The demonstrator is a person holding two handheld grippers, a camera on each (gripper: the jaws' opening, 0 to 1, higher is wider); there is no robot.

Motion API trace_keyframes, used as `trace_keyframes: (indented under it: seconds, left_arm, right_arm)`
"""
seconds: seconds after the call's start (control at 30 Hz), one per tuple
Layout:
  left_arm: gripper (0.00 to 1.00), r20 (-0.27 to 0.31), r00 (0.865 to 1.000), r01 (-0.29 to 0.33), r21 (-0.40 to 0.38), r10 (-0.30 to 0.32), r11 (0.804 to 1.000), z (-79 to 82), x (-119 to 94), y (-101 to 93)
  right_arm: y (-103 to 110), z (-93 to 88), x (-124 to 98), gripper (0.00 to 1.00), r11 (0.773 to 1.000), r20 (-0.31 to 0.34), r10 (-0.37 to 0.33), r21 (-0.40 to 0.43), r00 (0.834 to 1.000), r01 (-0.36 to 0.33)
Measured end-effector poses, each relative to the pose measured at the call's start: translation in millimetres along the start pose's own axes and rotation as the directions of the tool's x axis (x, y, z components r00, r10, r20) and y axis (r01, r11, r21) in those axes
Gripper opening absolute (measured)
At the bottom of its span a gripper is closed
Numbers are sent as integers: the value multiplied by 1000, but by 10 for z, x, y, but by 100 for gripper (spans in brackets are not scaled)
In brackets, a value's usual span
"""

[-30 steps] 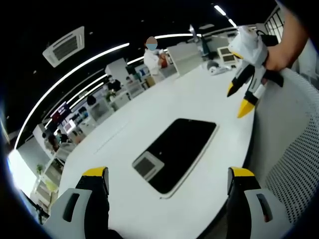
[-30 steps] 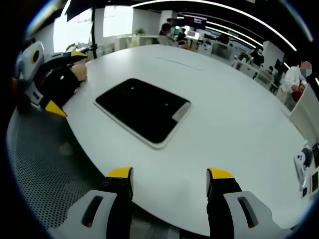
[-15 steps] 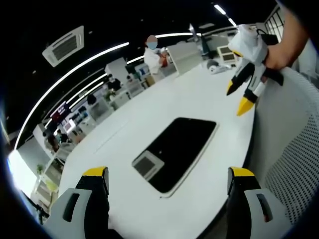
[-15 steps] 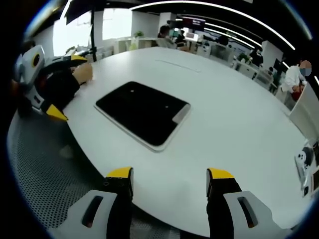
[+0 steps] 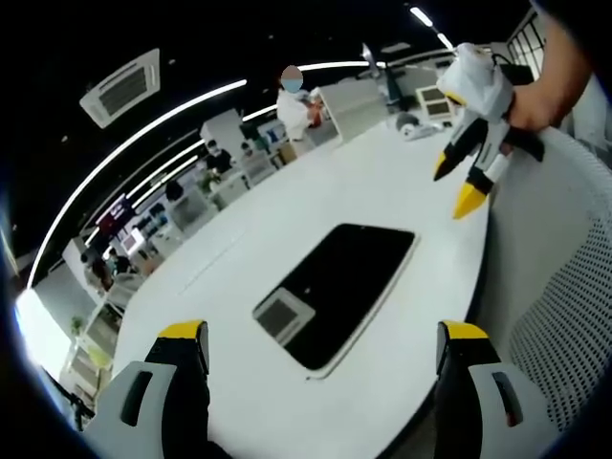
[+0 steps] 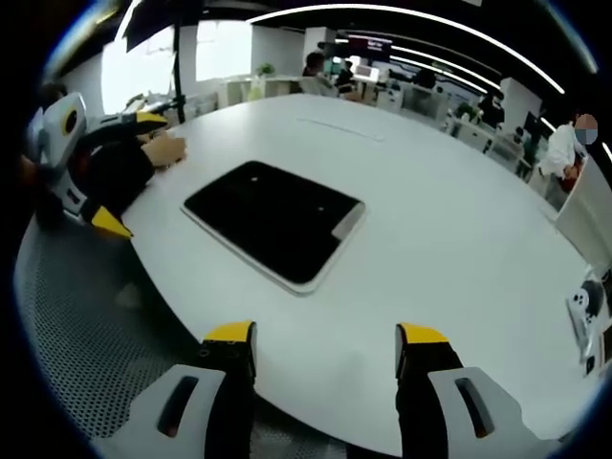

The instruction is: Wipe the mirror surface with the cleaning cloth until all visible marks leave the cleaned area.

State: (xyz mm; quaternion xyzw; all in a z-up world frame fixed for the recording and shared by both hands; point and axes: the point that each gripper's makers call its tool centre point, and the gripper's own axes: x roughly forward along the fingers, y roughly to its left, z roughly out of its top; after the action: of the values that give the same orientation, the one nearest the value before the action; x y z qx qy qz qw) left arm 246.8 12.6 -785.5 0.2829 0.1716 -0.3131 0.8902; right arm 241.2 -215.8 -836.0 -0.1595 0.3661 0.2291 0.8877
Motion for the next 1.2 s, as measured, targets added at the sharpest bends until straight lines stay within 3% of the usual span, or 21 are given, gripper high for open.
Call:
trace_keyframes:
  seconds: [0.2,0.27,0.63,0.77,0.83,0.87,0.93,1.0,1.07,1.17,1.2]
  left_arm:
    - [99,-4,1000,-3,0,3,1000,-4,3,2]
    - [99,53,999,11,-46,-8,999,107,-17,-14]
    - [99,7,1000,-1,-4,1,1000,21,-6,2]
    - [99,24,1000,-9,-5,9,1000,49,-19,18]
    - [85,25,1000,-7,0,7,1000,56,-40,15]
    - [82,26,1000,-2,8,2,1000,57,-45,1]
    - [90,44,999,-1,10,0,1000,89,-37,1]
    - [97,49,999,6,-49,-4,999,96,-31,8]
    - [99,37,999,11,-44,-9,999,71,-22,-1]
    - [99,111,994,9,-101,3,995,217,-61,23]
    - [99,109,994,17,-128,-3,992,210,-68,27]
  right_arm:
    - [-6,-2,-2,55,1000,3,2,6,1000,-2]
    - [0,-1,-7,55,1000,2,2,7,1000,-2]
    - [10,-12,7,54,1000,-7,4,0,1000,-4]
    - [18,-6,11,54,1000,-6,9,-4,1000,-9]
    - [16,-11,12,54,1000,-9,8,-6,1000,-8]
    - [14,-12,16,54,1000,-10,7,-5,1000,-7]
    - [14,-14,17,54,1000,-12,8,-7,1000,-8]
    - [12,-16,16,54,1000,-13,7,-5,1000,-7]
    - [14,-13,14,54,1000,-11,7,-4,1000,-7]
    - [18,-2,11,54,1000,-4,10,1,1000,-10]
    - [58,54,2,55,999,30,35,13,999,-35]
